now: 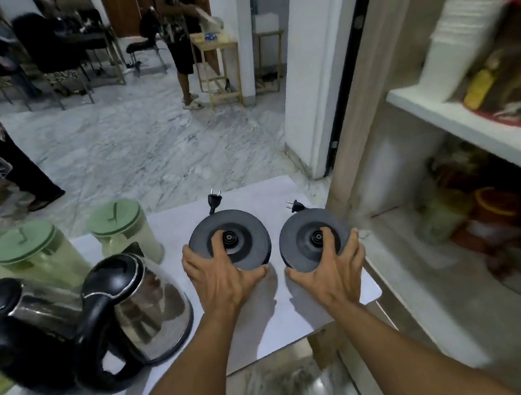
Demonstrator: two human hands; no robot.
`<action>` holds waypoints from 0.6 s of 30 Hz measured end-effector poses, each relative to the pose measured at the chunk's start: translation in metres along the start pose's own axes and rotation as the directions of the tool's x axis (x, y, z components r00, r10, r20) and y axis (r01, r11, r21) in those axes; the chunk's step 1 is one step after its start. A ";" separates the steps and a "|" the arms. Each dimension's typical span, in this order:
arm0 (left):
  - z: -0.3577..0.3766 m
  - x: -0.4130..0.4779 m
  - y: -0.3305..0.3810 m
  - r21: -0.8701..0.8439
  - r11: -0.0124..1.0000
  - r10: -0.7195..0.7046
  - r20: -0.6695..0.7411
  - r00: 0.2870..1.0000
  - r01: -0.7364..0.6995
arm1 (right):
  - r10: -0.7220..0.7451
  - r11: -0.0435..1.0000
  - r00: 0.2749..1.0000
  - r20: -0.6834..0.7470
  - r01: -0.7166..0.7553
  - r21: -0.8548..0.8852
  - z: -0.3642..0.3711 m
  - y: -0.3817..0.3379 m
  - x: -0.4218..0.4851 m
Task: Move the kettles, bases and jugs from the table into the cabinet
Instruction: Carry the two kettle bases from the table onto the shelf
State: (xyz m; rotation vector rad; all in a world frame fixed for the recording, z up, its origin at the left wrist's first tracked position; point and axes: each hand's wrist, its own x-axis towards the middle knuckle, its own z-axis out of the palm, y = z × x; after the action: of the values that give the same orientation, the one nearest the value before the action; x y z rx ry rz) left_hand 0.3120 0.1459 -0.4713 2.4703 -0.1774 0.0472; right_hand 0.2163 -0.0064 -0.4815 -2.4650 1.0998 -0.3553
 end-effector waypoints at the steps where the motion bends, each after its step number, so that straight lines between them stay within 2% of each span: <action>1: -0.012 0.003 0.005 -0.015 0.999 0.051 0.003 0.999 -0.051 | 0.018 1.000 0.999 -0.030 -0.018 0.000 -0.012 -0.007 -0.006; 5: -0.065 -0.006 0.019 -0.086 0.965 0.250 0.028 0.968 -0.247 | 0.100 0.995 0.973 -0.207 -0.097 0.021 -0.058 -0.031 -0.055; 10: -0.125 -0.049 0.034 -0.138 0.870 0.485 0.069 0.872 -0.474 | 0.232 0.971 0.906 -0.354 -0.236 0.032 -0.120 -0.042 -0.147; 18: -0.174 -0.165 0.114 -0.309 0.673 0.731 0.139 0.668 -0.672 | 0.393 0.892 0.709 -0.586 -0.449 0.056 -0.236 -0.014 -0.259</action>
State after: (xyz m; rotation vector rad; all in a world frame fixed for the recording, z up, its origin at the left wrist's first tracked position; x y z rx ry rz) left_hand 0.1349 0.1839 -0.2771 2.0125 -1.1941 0.0395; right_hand -0.0362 0.1335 -0.2830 -2.1119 1.9251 -0.9795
